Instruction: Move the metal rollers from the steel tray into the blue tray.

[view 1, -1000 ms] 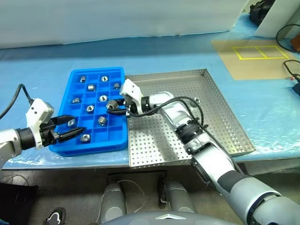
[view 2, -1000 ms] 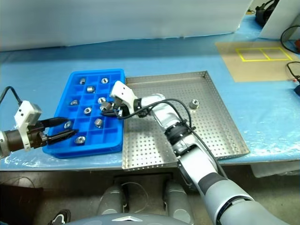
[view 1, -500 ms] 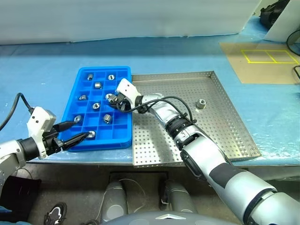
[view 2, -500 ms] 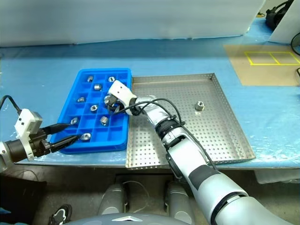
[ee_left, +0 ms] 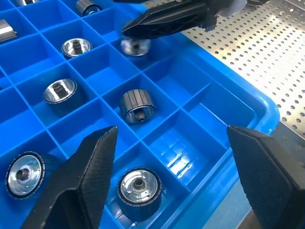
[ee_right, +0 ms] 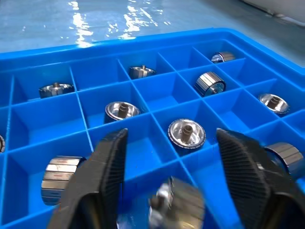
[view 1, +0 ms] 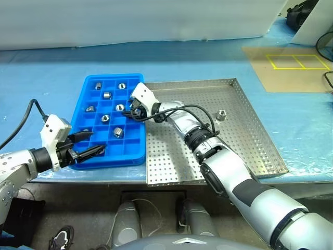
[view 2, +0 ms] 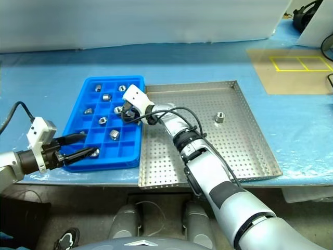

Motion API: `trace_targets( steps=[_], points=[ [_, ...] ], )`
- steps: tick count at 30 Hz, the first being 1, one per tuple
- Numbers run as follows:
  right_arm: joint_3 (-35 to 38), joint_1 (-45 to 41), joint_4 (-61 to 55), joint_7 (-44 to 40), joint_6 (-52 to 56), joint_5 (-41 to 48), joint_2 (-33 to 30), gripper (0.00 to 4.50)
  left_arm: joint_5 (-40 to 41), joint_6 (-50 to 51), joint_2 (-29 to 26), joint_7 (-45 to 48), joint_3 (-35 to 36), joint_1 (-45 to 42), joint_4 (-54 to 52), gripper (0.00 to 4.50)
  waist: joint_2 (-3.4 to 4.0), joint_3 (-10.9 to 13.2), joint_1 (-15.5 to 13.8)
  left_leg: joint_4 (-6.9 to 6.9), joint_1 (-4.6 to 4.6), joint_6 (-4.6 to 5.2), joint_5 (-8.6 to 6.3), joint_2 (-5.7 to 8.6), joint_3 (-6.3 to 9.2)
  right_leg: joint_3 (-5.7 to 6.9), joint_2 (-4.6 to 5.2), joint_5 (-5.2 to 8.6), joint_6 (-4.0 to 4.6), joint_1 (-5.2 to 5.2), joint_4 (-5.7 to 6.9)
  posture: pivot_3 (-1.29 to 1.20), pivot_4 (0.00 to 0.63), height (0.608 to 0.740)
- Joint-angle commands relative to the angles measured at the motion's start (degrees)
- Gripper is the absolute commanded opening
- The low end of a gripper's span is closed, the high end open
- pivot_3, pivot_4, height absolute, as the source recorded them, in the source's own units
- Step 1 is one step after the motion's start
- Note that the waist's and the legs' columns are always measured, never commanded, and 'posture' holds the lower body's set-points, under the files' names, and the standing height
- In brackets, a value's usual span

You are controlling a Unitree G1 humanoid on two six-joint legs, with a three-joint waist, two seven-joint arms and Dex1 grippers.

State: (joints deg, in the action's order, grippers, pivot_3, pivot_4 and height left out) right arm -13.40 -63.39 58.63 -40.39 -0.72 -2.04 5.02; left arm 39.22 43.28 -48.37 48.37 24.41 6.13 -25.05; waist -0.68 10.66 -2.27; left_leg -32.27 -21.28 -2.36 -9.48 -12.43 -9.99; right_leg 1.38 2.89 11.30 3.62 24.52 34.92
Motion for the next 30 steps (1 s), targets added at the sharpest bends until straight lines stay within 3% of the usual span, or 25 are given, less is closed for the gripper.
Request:
trace_targets(
  steps=[1,8,15,23,30],
  points=[
    [2.03,-0.65,-4.05,-1.13,0.53,1.48,-0.37,3.23,0.65,-0.11,-0.75,0.4,-0.29,-1.24,-0.46,3.89,0.0,0.0,0.01,0.0,0.0,0.0,0.0,0.01,0.0,0.0,0.0,0.0,0.0,0.0,0.0,-0.07,0.15,0.74],
    [7.82,0.31,-18.65,-4.85,7.58,6.83,-7.35,3.23,0.65,-0.58,1.15,0.29,-5.9,-4.8,-0.66,3.89,0.0,0.0,-0.3,-0.02,-0.02,0.0,0.0,0.0,0.0,0.0,0.0,0.0,0.0,-0.01,0.02,-0.1,0.15,0.74],
    [13.86,0.99,-18.73,6.56,5.86,3.29,-21.92,3.23,-1.82,-2.0,6.23,0.26,-16.72,-14.81,3.49,3.89,-0.01,-0.01,-0.03,-0.16,0.05,-0.06,0.05,0.21,-0.01,-0.04,0.04,-0.01,-0.01,-0.09,0.15,-0.23,0.15,0.74],
    [14.73,12.15,-29.18,6.89,10.21,2.78,-31.19,3.23,-4.41,-4.76,8.12,4.92,-23.1,-20.89,10.16,3.89,-0.03,-0.03,3.54,-0.28,-0.02,-0.15,0.1,0.19,0.0,-0.23,-0.18,-0.01,-0.01,-0.01,0.19,-0.35,0.15,0.74],
    [14.42,22.5,-38.14,5.98,15.31,3.21,-32.96,3.23,-6.77,-6.81,9.44,7.69,-26.09,-24.61,14.86,3.89,-0.01,-0.03,4.94,-0.51,-0.02,0.05,-0.03,0.11,-0.01,-0.28,-0.26,-0.03,-0.02,-0.02,0.21,-0.39,0.15,0.74]
  ],
)
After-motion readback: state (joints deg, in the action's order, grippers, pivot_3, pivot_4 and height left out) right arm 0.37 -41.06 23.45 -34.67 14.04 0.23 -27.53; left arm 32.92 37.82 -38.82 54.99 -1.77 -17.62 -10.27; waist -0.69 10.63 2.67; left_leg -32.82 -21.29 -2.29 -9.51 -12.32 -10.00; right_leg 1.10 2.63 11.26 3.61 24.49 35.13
